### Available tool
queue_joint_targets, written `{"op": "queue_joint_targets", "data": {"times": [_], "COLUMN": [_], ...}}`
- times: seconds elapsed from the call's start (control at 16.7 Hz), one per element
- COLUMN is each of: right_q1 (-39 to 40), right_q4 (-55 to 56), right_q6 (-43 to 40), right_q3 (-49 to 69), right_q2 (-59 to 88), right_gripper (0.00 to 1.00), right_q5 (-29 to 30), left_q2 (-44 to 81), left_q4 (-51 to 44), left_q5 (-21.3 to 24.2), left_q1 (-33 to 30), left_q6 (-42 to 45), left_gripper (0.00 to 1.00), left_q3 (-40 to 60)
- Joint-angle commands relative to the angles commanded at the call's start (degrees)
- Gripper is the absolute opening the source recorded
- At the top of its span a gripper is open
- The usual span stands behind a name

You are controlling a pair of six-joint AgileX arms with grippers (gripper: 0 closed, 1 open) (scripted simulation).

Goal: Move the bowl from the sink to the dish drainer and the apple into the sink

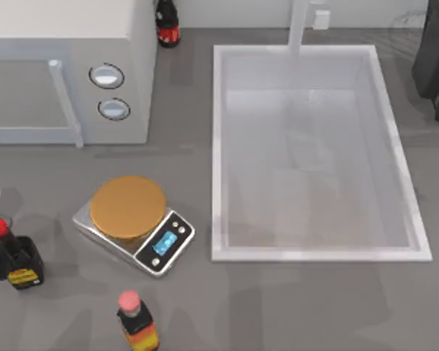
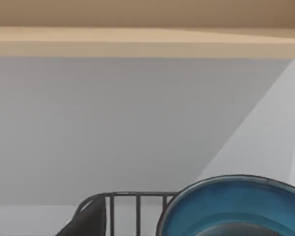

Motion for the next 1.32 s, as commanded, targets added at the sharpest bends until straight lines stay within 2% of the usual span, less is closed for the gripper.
{"op": "queue_joint_targets", "data": {"times": [0.84, 1.08, 1.32], "right_q1": [12.06, 14.0, 14.35], "right_q4": [-32.06, -37.33, -38.25], "right_q6": [-0.63, -0.72, -0.74], "right_q3": [-38.15, -44.41, -45.51], "right_q2": [-69.95, -80.5, -82.25], "right_gripper": [1.0, 1.0, 1.0], "right_q5": [10.81, 12.61, 12.93], "left_q2": [0.0, 0.0, 0.0], "left_q4": [0.0, 0.0, 0.0], "left_q5": [0.0, 0.0, 0.0], "left_q1": [0.0, 0.0, 0.0], "left_q6": [0.0, 0.0, 0.0], "left_gripper": [1.0, 1.0, 1.0], "left_q3": [0.0, 0.0, 0.0]}}
